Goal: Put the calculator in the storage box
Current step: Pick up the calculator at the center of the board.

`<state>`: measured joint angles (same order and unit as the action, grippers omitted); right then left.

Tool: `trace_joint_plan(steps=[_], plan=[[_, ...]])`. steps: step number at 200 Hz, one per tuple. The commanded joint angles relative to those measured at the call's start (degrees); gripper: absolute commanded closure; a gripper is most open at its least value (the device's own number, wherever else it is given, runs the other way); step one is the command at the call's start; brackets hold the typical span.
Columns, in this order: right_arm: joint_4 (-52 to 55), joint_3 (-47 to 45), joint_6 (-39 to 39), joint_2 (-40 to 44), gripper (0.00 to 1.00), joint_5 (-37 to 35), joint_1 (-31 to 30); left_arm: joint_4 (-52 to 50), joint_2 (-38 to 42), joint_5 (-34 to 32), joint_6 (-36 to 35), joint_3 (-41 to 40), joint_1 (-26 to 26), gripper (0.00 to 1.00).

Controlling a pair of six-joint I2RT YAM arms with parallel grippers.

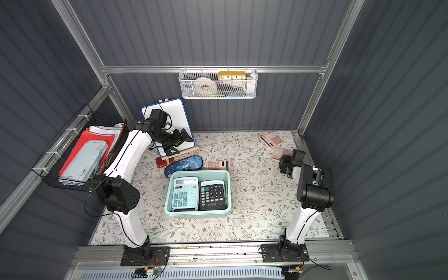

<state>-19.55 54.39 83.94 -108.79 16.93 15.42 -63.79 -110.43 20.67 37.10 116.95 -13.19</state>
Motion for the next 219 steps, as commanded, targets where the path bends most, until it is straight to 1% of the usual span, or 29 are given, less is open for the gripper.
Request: trace_joint_plan(steps=[1,12,34,37,58,98,133,155,177,219], plan=[[2.8,-0.4,-3.3,3.0,0.98,2.3,-1.5,0.6,0.6,1.5,-0.5,-0.3,-0.2,0.01],[3.4,-0.4,-4.4,4.1,1.0,3.6,-2.0,1.0,0.7,1.9,-0.8,-0.4,-0.2,0.01],[3.9,-0.4,-6.6,6.4,1.0,7.4,-3.9,2.1,1.2,2.3,-1.1,-1.2,-0.2,0.0],[4.0,-0.4,-6.9,6.8,1.0,8.0,-4.1,2.3,1.2,3.9,-1.1,-1.3,-0.2,0.01],[3.8,-0.3,-9.4,8.8,1.0,13.0,-5.9,3.0,1.8,7.6,-1.2,-2.4,-0.2,0.01],[8.9,1.6,-16.0,12.9,1.0,22.4,-8.9,5.9,1.9,10.8,-0.6,-4.3,-0.2,0.01],[13.4,5.2,-20.7,13.3,1.0,32.7,-12.2,9.0,0.6,15.0,0.6,-4.9,-0.1,0.01],[18.5,9.3,-25.1,12.7,1.0,38.8,-15.3,11.3,-1.5,19.6,1.1,-4.1,0.0,0.01],[17.9,11.4,-24.2,12.0,1.0,43.6,-17.6,14.6,-2.7,23.9,1.6,-4.5,0.0,0.01],[10.4,12.7,-16.1,8.9,1.0,52.1,-21.8,21.9,-3.9,32.1,4.5,-6.7,0.0,0.02]])
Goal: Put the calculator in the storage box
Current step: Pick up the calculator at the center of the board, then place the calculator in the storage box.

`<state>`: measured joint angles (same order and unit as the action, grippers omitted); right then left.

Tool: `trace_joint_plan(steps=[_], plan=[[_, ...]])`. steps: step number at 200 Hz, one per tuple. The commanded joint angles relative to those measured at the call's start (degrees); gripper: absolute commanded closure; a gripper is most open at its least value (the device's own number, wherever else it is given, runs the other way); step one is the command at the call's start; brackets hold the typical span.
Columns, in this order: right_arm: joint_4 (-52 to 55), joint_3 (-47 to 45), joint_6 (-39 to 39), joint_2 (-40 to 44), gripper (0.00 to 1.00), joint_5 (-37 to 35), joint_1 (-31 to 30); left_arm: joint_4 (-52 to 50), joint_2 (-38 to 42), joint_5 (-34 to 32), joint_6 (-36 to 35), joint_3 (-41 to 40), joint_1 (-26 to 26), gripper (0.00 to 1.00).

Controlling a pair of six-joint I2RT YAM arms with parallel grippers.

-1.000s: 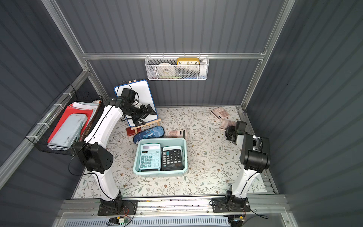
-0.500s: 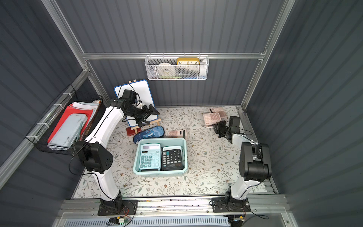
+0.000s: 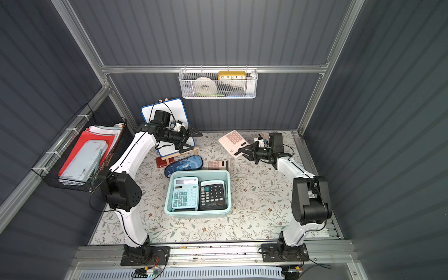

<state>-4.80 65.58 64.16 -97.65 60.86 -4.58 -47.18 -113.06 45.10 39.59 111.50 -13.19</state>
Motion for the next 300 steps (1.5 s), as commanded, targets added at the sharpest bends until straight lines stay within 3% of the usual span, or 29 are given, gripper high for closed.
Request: trace_joint_plan(steps=[1,52,98,159,280,300], plan=[[-4.3,1.6,3.8,-2.4,1.0,8.2,-1.9,5.3,-1.3,7.9,2.1,-1.3,0.0,0.02],[-4.7,3.4,5.6,-4.7,1.0,12.3,-5.6,6.5,-3.2,13.7,2.3,-1.9,0.0,0.15],[-5.8,3.7,7.2,-5.5,1.0,15.1,-7.6,-1.6,-5.5,11.3,-4.3,0.8,-0.1,0.29],[-5.9,4.5,8.1,-6.6,1.0,18.1,-9.8,1.8,-6.5,14.1,-1.8,0.5,-0.6,0.55],[-5.6,7.9,8.7,-8.9,1.0,18.3,-12.1,2.7,-6.6,15.9,-0.8,-0.2,-2.5,0.91],[-5.4,8.3,8.4,-8.4,0.91,17.1,-12.1,3.4,-6.3,15.3,0.4,0.2,-2.4,0.94]])
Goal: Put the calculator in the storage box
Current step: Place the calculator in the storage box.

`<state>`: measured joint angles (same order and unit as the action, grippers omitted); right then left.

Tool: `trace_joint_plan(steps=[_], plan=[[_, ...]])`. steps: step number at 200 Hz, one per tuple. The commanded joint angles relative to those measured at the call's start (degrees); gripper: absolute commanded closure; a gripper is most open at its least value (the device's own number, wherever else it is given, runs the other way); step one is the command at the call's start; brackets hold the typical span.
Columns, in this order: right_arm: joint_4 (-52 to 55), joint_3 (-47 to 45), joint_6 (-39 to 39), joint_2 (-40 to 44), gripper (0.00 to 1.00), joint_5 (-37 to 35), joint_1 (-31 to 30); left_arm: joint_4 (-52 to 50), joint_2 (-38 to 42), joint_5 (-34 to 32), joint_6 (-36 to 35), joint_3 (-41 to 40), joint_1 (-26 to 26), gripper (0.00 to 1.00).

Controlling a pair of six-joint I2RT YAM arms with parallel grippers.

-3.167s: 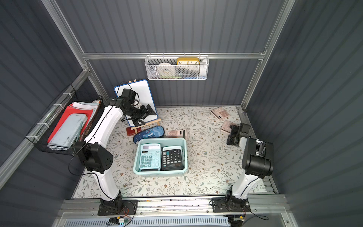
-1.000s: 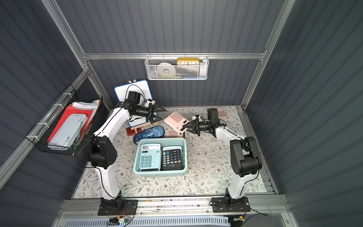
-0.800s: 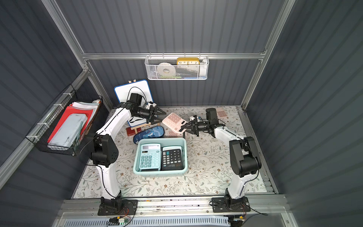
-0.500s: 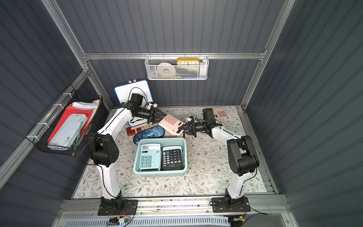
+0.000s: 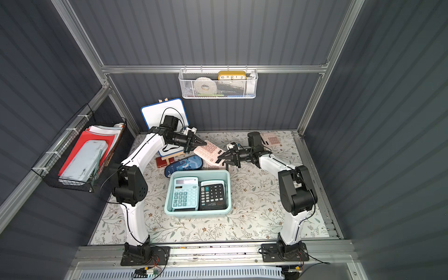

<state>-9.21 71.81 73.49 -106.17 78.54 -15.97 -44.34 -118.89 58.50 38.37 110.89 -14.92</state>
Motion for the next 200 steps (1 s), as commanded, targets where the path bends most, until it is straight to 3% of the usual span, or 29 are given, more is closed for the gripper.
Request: trace_joint_plan(steps=[1,42,108,142,200], plan=[[-0.9,2.1,-1.0,0.1,0.9,-0.7,-0.7,0.8,-0.5,1.8,1.8,0.8,-0.6,0.94],[2.0,3.7,-3.2,1.4,0.65,-4.4,-0.6,8.9,1.3,-1.4,8.7,-0.2,-0.7,0.96],[-0.9,3.1,-0.8,5.6,0.36,-13.2,0.8,17.2,5.3,-13.3,17.6,0.9,-0.7,0.97],[-6.2,2.5,2.9,7.2,0.3,-20.0,0.8,21.4,8.1,-20.7,21.9,-0.9,-0.7,0.99],[-6.5,3.0,4.0,8.4,0.34,-33.6,-1.4,26.6,13.8,-31.2,25.7,-5.9,-1.1,1.0]])
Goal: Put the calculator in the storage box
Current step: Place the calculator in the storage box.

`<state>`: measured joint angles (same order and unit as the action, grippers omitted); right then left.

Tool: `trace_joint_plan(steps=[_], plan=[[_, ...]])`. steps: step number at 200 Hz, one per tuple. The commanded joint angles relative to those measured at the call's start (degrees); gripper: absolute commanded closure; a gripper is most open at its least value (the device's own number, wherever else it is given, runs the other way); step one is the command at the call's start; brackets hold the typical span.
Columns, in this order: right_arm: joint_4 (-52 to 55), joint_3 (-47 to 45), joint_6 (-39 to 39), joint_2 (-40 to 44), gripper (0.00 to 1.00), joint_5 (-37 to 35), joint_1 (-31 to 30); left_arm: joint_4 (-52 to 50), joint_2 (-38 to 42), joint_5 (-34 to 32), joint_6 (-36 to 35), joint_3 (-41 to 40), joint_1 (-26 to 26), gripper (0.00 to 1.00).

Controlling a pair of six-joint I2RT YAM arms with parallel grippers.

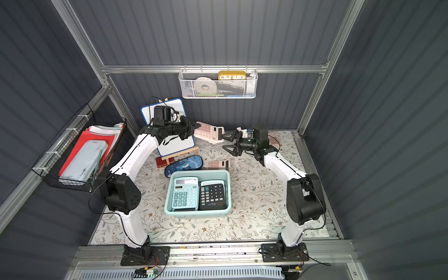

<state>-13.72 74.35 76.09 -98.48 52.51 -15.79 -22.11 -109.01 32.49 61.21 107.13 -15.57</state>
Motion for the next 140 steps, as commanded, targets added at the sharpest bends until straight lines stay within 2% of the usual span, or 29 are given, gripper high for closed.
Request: trace_joint_plan(steps=[1,46,104,125,140], plan=[[-2.1,0.4,1.4,0.7,0.34,-7.8,-1.6,4.4,4.0,-5.3,2.9,-2.2,-0.4,1.0],[1.2,2.9,0.7,0.3,0.43,-17.5,-4.3,5.3,5.3,-7.3,3.1,-3.3,-0.9,1.0],[2.3,6.4,-1.9,-1.1,0.58,-21.3,-5.7,5.4,5.1,-6.9,3.0,-3.5,-1.3,1.0],[2.6,7.3,-2.3,-1.7,0.71,-20.8,-5.9,5.4,4.9,-6.8,2.9,-3.2,-1.3,1.0],[3.3,7.5,-2.9,-1.8,0.73,-20.8,-6.1,5.3,4.7,-6.6,2.9,-3.1,-1.4,1.0]])
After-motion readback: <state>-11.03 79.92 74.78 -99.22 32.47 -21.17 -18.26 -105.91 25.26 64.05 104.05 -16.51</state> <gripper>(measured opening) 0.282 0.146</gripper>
